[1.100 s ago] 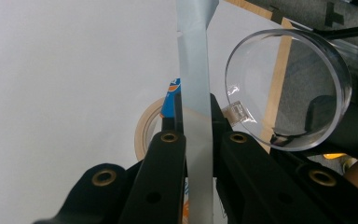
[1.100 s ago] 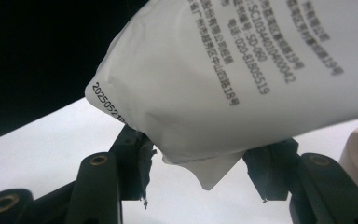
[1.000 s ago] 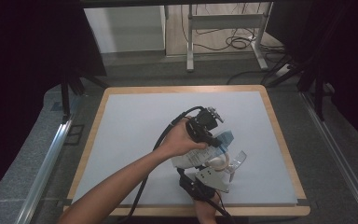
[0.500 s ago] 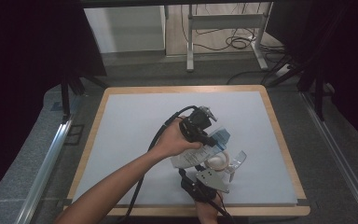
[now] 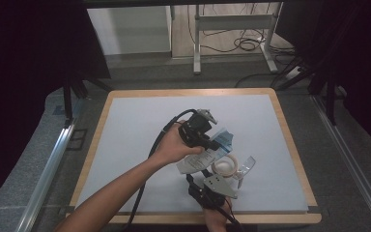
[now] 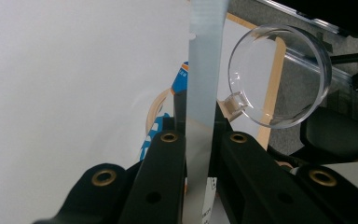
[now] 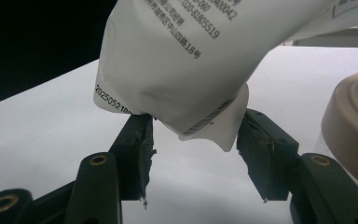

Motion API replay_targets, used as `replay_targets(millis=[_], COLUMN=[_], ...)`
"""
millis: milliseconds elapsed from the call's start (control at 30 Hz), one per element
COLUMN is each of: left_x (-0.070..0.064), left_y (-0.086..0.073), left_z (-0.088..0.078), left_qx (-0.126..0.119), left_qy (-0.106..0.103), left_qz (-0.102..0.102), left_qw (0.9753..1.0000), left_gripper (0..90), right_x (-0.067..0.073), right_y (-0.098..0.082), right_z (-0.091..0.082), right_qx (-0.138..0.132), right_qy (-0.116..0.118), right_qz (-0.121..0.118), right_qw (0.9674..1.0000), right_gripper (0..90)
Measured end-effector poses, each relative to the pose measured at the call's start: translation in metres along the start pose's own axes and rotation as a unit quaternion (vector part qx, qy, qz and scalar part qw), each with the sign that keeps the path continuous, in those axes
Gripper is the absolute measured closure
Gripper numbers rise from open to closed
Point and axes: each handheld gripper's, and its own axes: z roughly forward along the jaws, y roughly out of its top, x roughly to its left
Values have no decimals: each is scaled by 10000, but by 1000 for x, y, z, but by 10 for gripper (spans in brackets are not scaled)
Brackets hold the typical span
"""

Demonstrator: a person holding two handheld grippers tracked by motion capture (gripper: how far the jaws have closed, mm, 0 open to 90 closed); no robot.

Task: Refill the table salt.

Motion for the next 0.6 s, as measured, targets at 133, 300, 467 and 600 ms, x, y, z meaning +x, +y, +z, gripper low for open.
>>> replay_targets(millis=[133,300,467,600], left_x=[1,5,9,13], left_y=[-3,-8,-14,-19], left_z=[-2,-8,-9,-13], left_qx=[-49,-240,-374,-511], left_qy=[-9,-49,-94,-110], left_qz=[4,-109,-187,-230], left_qw=[10000,9996,9991,9984], left_gripper=[898,898,898,898], right_x=[0,1,2,1], right_y=[-1,-3,-3,-4], right_z=[1,2,1,-1], right_qx=[77,113,146,211], right_qy=[21,23,64,134], right_qz=[-30,-162,-198,-251], right_qw=[10000,9998,9997,9994], right_gripper=[448,399,367,341])
